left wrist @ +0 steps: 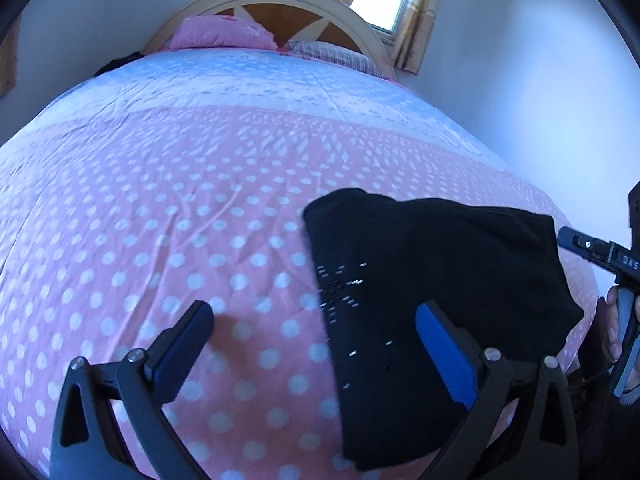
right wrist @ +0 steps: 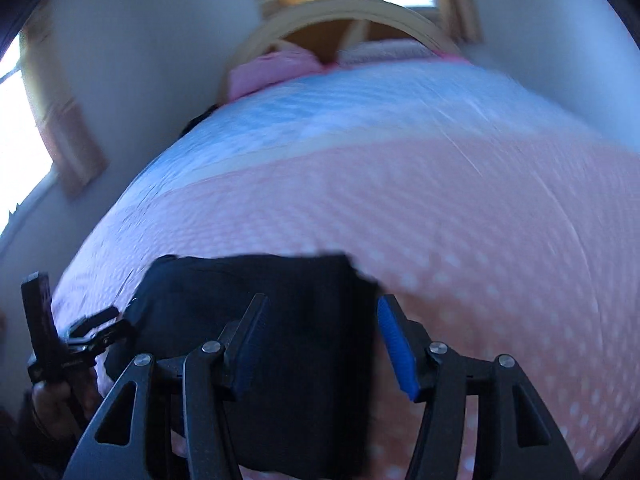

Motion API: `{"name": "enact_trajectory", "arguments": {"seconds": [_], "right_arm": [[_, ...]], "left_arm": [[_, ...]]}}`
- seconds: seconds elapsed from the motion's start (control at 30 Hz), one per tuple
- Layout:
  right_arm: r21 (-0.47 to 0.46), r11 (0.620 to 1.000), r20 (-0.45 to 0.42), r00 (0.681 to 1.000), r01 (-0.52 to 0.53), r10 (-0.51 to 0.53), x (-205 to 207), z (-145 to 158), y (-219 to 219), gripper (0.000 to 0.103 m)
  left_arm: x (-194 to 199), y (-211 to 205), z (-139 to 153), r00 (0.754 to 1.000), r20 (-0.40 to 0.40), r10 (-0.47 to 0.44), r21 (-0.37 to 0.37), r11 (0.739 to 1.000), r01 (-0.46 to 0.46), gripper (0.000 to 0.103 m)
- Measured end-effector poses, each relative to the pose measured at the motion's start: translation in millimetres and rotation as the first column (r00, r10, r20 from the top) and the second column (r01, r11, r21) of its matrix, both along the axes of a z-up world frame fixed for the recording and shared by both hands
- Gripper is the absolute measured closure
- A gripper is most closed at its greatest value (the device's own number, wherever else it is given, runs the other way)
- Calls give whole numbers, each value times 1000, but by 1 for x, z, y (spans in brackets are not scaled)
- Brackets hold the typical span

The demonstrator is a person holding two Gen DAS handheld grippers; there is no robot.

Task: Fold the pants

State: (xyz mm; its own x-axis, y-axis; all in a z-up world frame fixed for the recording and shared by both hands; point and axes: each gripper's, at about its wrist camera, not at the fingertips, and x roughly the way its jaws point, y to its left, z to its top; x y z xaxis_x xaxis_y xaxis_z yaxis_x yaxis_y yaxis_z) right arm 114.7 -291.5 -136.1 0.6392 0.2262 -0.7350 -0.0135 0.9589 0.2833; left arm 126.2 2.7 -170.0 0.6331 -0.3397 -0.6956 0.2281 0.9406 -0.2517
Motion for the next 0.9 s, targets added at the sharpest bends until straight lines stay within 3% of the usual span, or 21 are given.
{"name": "enact_trajectory", "arguments": {"seconds": [0.1,0.33,0.7,0.77,0.83,0.9], "right_arm": [[93,995,-52,998,31,-26,1,-18,-18,46],[206,979,-70,997,4,11,-1,-27,-24,46],[241,970,-79,995,-33,54,-11,-37,-18,46],[233,971,-76,994,-55,75,-11,-37,-12,47],[225,972,-71,994,-62,80,-14,-37,-8,58],[241,967,-64,994,-76,94,-15,-36,-6,66]], "left_arm": [[2,-9,2,1000,-6,-19,-1,1000,19,0],[11,-22,1,999,-4,-42,34,999,42,0],[21,-32,-1,996,-22,-83,59,995,84,1],[21,-31,0,994,-16,-104,43,994,104,9],[19,-32,1,992,-12,-128,25,991,129,20],[17,-34,3,988,-10,-155,7,988,156,38]]}}
